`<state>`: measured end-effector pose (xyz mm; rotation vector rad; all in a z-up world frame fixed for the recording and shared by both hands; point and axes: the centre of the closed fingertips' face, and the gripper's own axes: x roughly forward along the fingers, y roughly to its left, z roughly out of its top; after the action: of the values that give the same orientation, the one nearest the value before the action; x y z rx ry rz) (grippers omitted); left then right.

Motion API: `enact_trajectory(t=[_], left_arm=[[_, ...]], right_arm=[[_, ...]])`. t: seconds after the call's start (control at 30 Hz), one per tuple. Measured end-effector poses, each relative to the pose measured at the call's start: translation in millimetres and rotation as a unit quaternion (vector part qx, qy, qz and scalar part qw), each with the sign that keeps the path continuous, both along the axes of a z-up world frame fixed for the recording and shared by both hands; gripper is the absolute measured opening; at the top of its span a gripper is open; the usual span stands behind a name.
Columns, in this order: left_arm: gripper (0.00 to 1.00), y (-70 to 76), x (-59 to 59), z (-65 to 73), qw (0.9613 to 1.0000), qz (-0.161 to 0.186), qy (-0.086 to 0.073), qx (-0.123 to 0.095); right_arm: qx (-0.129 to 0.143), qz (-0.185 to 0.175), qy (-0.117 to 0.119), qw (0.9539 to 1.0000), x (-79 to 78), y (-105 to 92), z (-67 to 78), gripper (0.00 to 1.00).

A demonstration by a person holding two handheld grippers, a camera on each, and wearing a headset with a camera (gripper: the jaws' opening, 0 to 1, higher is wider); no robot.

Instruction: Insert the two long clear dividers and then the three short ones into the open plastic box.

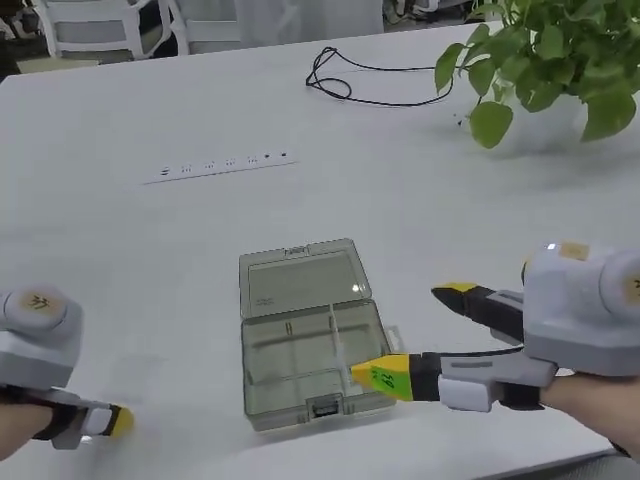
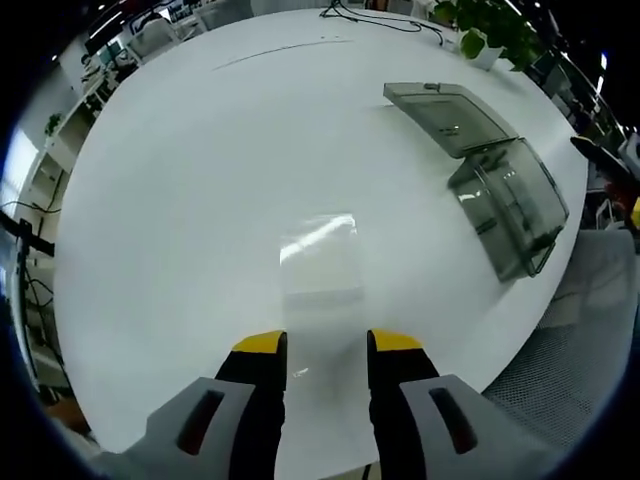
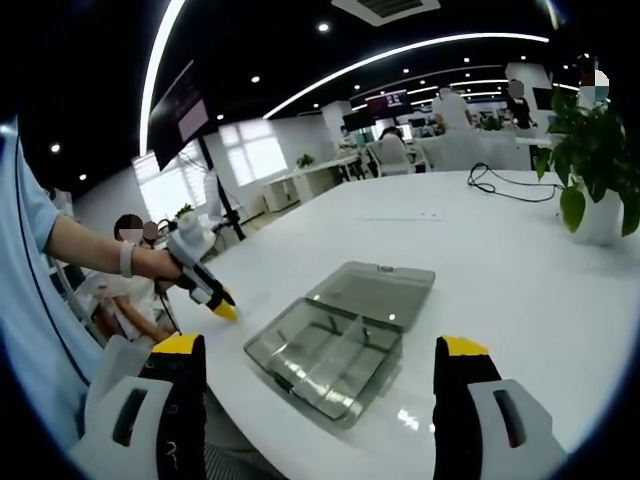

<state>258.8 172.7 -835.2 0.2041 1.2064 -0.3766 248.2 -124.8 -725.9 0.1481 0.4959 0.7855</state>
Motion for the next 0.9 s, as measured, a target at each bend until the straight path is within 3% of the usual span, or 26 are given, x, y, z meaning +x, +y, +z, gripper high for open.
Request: enact_trajectory(t=[0.07, 0.2, 0.27, 0.37, 0.43, 0.63, 0.9], left_arm=[[0.30, -0.1, 2.8, 3.9, 0.9997, 0.017, -0.006, -0.018], [0.30, 0.2, 6.2, 12.5, 0.9991, 0.022, -0.018, -0.031], [0.30, -7.9, 11.1, 20.4, 0.9972, 0.030, -0.032, -0.061], [0.30, -15.6, 16.2, 31.5, 0.9949, 0.034, -0.047, -0.083], [0.30, -29.9, 20.9, 42.3, 0.9913, 0.033, -0.061, -0.112], [0.30, -64.3, 26.7, 61.0, 0.9791, 0.044, -0.078, -0.182], [0.30, -106.5, 26.6, 76.8, 0.9660, 0.040, -0.097, -0.236]], right_arm=[[0.004, -0.001, 0.003, 1.0000, 0.3, 1.2, -0.2, 0.95], [0.003, 0.001, 0.008, 1.0000, -0.7, 3.5, -1.5, 0.95], [0.000, 0.003, 0.012, 0.9999, -1.2, 4.9, -2.8, 0.95], [-0.001, 0.004, 0.014, 0.9999, -0.1, 6.2, -1.9, 0.94], [0.002, -0.002, 0.011, 0.9999, 3.1, 5.9, 1.0, 0.91], [0.002, -0.010, 0.010, 0.9999, 12.5, 6.9, 2.8, 0.91], [0.005, -0.014, 0.018, 0.9997, 14.7, 8.7, 3.5, 0.90]])
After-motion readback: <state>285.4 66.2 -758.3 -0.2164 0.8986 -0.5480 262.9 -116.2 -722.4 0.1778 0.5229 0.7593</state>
